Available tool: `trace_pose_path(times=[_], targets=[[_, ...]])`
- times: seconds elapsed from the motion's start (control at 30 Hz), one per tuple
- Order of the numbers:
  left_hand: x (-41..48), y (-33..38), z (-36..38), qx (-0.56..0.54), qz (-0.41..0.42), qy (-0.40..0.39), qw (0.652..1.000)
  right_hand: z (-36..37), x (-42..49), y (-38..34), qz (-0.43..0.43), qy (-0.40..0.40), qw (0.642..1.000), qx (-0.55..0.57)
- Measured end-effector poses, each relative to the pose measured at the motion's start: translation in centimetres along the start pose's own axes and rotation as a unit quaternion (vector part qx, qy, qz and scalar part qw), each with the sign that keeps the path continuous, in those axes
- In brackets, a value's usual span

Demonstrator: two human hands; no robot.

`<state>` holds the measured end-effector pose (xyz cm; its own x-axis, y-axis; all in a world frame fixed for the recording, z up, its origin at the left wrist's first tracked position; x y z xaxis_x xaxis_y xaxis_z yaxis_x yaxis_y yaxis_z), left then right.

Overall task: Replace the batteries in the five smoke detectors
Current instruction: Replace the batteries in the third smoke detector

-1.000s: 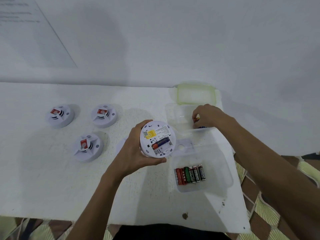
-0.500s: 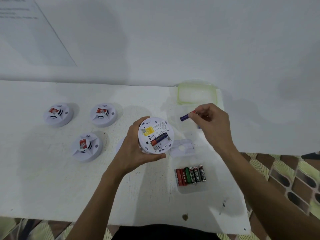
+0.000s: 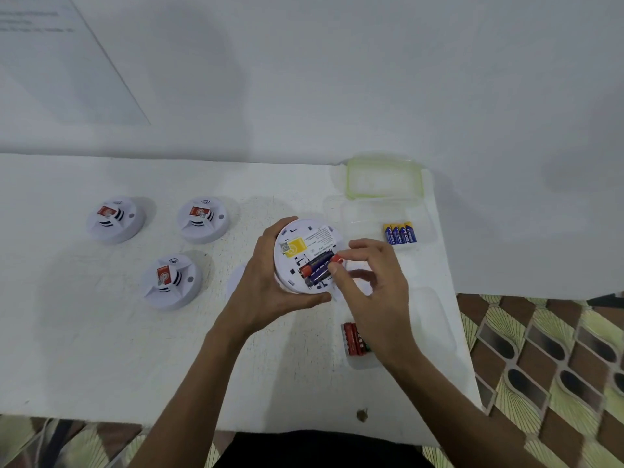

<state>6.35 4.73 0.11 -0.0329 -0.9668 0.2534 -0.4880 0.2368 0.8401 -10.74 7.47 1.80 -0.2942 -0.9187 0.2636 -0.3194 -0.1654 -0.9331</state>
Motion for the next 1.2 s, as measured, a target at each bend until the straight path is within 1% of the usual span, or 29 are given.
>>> trace_pose_path(times=[0.13, 0.3, 0.37, 0.43, 0.47, 0.53, 0.6, 0.63, 0.7, 0.77, 0.8, 0.87, 0.93, 0.97, 1.03, 1.2], targets=[[-0.2, 0.1, -0.1, -0.02, -0.004, 0.004, 1.0, 0.6, -1.5, 0.1, -0.011, 0.013, 0.998, 0.052], [-0.5, 0.3, -0.5, -0.033, -0.016, 0.014, 0.999, 0.5, -1.8, -1.0, -0.083, 0.059, 0.995, 0.0], [-0.6, 0.3, -0.5, -0.036, -0.022, 0.013, 0.999, 0.5, -1.9, -1.3, -0.102, 0.058, 0.993, -0.007], [-0.7, 0.2, -0.6, -0.038, -0.027, 0.014, 0.999, 0.7, -1.9, -1.3, -0.109, 0.035, 0.993, 0.004], [-0.7, 0.1, -0.7, -0.04, -0.026, 0.014, 0.999, 0.9, -1.7, -1.2, -0.099, 0.013, 0.995, 0.02], [-0.8, -0.1, -0.8, -0.043, -0.028, 0.014, 0.999, 1.2, -1.1, -0.7, -0.045, -0.04, 0.997, 0.05], [-0.9, -0.5, -1.0, -0.04, -0.035, 0.011, 0.999, 1.2, -0.2, -0.1, 0.008, -0.075, 0.996, 0.048], [-0.9, -0.7, -1.0, -0.037, -0.039, 0.009, 0.999, 0.9, 0.3, 0.3, 0.02, -0.078, 0.996, 0.025], [-1.0, -1.3, -1.2, -0.032, -0.047, 0.01, 0.998, 0.5, 1.4, 1.4, 0.021, -0.086, 0.995, -0.055], [-1.1, -1.6, -1.3, -0.029, -0.05, 0.011, 0.998, 0.5, 2.2, 3.0, 0.019, -0.12, 0.979, -0.163], [-1.1, -1.7, -1.3, -0.028, -0.051, 0.01, 0.998, 0.6, 2.4, 3.8, 0.021, -0.145, 0.963, -0.225], [-1.2, -1.9, -1.3, -0.029, -0.054, 0.008, 0.998, 0.8, 2.6, 5.3, 0.029, -0.19, 0.919, -0.343], [-1.3, -2.0, -1.2, -0.03, -0.055, 0.005, 0.998, 0.7, 2.6, 6.1, 0.029, -0.209, 0.879, -0.428], [-1.2, -2.1, -1.2, -0.029, -0.055, 0.004, 0.998, 0.8, 2.6, 6.4, 0.031, -0.21, 0.865, -0.454], [-1.2, -2.2, -1.1, -0.028, -0.055, 0.003, 0.998, 0.9, 2.6, 7.0, 0.047, -0.208, 0.853, -0.477], [-1.3, -2.4, -1.1, -0.032, -0.056, 0.002, 0.998, 1.3, 3.1, 8.1, 0.114, -0.213, 0.851, -0.467]])
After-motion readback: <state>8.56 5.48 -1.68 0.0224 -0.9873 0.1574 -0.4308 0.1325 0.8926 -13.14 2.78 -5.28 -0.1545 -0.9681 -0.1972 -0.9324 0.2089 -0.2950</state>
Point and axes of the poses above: each hand's wrist, its own x-axis towards the middle knuckle, its own z-axis out of the palm, y = z × x, the point moved 9 cm from there along x, towards the middle knuckle, and after that the axes turned 11 degrees about y, right-handed, at the moved point
